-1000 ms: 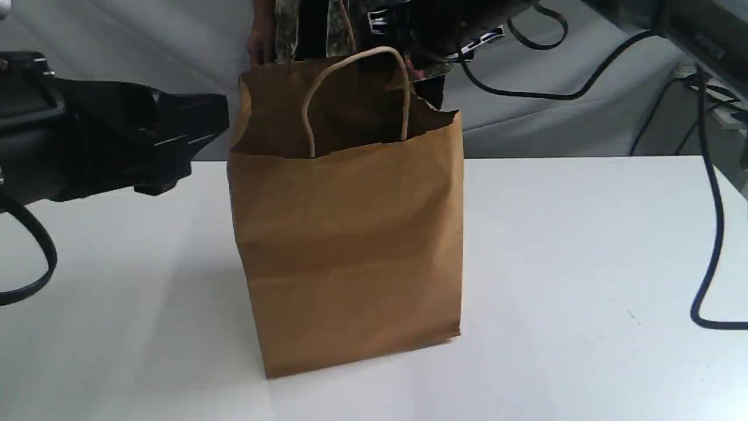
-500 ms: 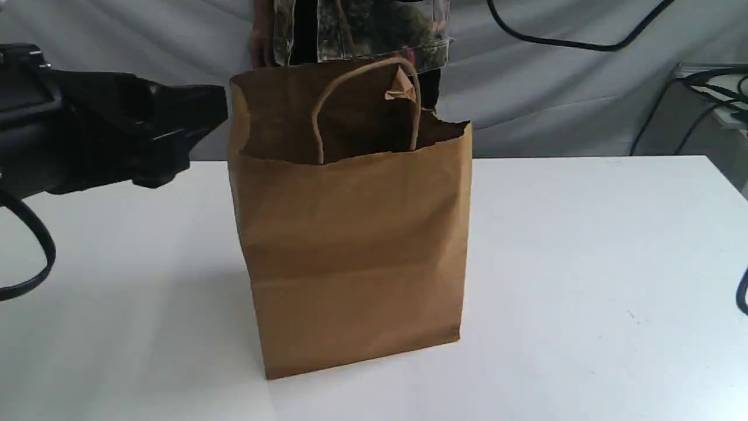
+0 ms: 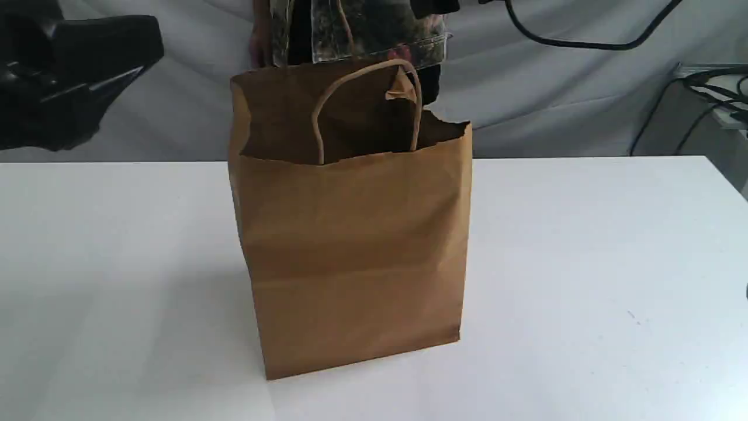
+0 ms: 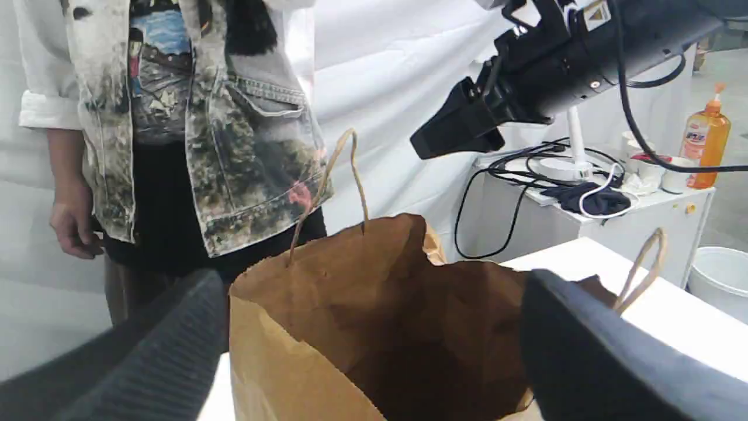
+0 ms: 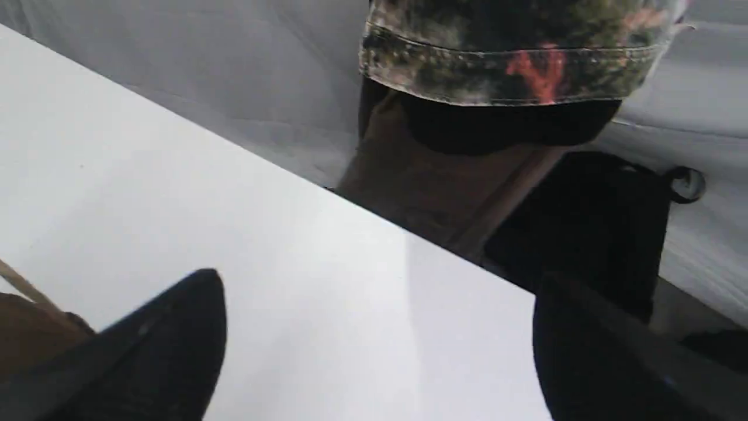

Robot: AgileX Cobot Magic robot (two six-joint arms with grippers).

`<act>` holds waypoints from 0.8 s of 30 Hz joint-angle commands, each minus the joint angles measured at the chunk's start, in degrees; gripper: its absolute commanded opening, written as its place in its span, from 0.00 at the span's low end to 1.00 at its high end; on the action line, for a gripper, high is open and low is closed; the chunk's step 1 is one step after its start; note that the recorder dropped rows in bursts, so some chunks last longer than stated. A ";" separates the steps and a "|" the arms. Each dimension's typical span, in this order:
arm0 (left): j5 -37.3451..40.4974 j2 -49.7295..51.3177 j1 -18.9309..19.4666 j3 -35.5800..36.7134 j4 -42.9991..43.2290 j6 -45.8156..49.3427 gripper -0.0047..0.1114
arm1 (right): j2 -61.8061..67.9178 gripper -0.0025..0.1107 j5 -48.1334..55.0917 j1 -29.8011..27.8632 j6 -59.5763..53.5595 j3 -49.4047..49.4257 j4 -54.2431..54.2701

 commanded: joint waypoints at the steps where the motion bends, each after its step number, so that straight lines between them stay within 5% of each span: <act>1: 2.52 -0.69 2.87 0.29 -0.27 0.41 0.66 | -1.31 0.65 1.62 -1.65 0.13 0.11 -1.46; 10: 5.77 -3.90 13.29 0.29 -0.27 0.19 0.66 | -5.44 0.60 3.46 -7.21 0.86 0.11 -2.75; 24: 10.98 -21.42 15.79 0.29 0.76 0.30 0.66 | -17.87 0.57 3.33 -18.55 1.62 0.11 7.03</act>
